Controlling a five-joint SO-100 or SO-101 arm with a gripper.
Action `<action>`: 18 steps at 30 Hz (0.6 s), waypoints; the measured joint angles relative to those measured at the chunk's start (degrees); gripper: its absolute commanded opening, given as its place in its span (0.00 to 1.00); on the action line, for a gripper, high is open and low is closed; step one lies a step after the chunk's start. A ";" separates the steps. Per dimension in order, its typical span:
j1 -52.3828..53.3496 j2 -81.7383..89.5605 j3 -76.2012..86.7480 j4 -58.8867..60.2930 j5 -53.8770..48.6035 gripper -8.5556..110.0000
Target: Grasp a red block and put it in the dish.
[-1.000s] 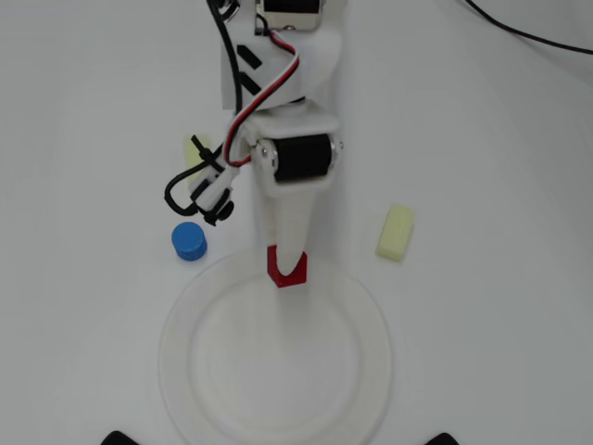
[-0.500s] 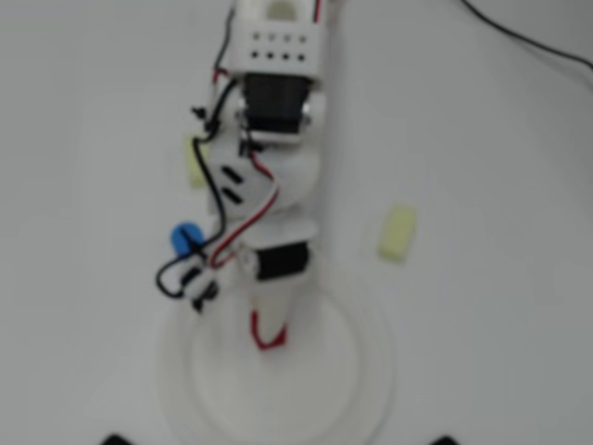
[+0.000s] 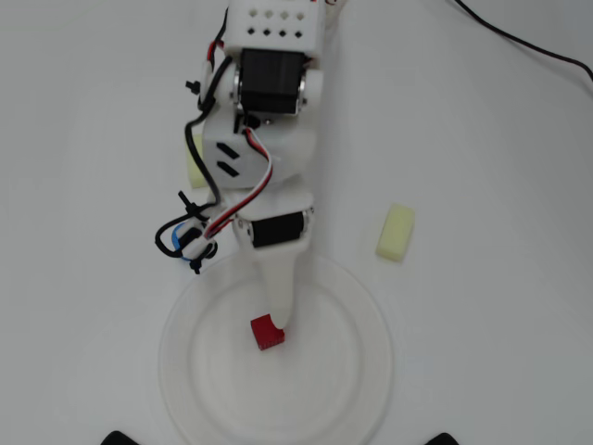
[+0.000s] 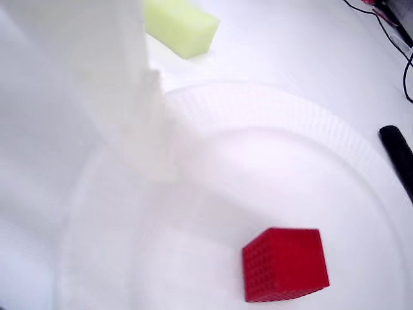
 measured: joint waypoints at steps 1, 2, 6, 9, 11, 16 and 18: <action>0.18 3.25 0.26 2.02 0.00 0.37; 0.53 7.12 1.49 3.25 0.00 0.38; 1.76 27.51 11.78 5.62 -0.44 0.39; 2.37 44.74 23.82 5.89 -0.44 0.40; 3.60 55.81 32.43 5.89 0.53 0.41; 6.42 79.80 53.09 5.98 3.52 0.42; 6.50 87.80 60.73 6.06 4.39 0.41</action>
